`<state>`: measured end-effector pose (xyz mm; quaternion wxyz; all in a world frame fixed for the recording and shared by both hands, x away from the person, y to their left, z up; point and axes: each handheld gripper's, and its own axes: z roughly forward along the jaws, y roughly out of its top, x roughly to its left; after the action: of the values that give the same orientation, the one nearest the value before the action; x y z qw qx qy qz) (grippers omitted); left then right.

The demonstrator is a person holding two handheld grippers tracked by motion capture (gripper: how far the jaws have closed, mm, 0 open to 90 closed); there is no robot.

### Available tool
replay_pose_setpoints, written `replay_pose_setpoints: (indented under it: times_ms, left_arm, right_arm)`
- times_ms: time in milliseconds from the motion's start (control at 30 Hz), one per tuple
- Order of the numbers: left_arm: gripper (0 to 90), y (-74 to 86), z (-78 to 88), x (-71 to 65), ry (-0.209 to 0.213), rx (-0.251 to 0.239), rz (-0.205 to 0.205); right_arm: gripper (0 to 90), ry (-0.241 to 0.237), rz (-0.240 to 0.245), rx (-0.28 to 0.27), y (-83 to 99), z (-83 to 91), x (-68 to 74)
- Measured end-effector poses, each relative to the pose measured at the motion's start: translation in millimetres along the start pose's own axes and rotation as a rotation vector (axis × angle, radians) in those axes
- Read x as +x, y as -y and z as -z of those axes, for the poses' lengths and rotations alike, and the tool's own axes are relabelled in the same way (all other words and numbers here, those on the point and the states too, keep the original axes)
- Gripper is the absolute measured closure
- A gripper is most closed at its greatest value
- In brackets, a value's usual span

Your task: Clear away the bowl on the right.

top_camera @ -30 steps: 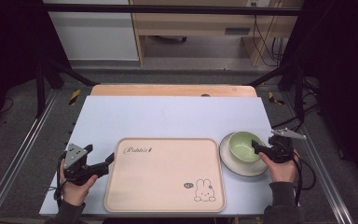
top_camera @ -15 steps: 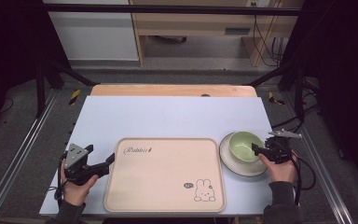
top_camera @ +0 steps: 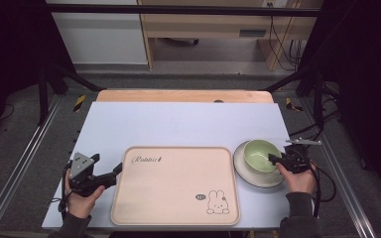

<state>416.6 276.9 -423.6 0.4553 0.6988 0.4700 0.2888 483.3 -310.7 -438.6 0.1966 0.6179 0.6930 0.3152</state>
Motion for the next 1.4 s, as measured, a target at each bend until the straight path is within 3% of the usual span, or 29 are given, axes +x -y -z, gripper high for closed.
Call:
replay_pose_setpoints:
  times_ms: [333, 733, 1400]
  left_arm:
    - [12.7, 0.3, -0.4, 0.1, 0.000, 0.002, 0.000]
    - [12.8, 0.6, -0.9, 0.0, -0.001, 0.003, -0.001]
    - [12.9, 0.8, -1.7, -0.4, -0.004, 0.011, -0.006]
  right_arm:
    - [65.4, -0.030, -0.039, 0.047, -0.8, -3.0, -2.4]
    - [75.3, -0.018, -0.067, 0.091, -1.0, -10.0, -1.7]
    - [83.1, -0.031, -0.137, 0.092, -3.6, -13.5, -4.7]
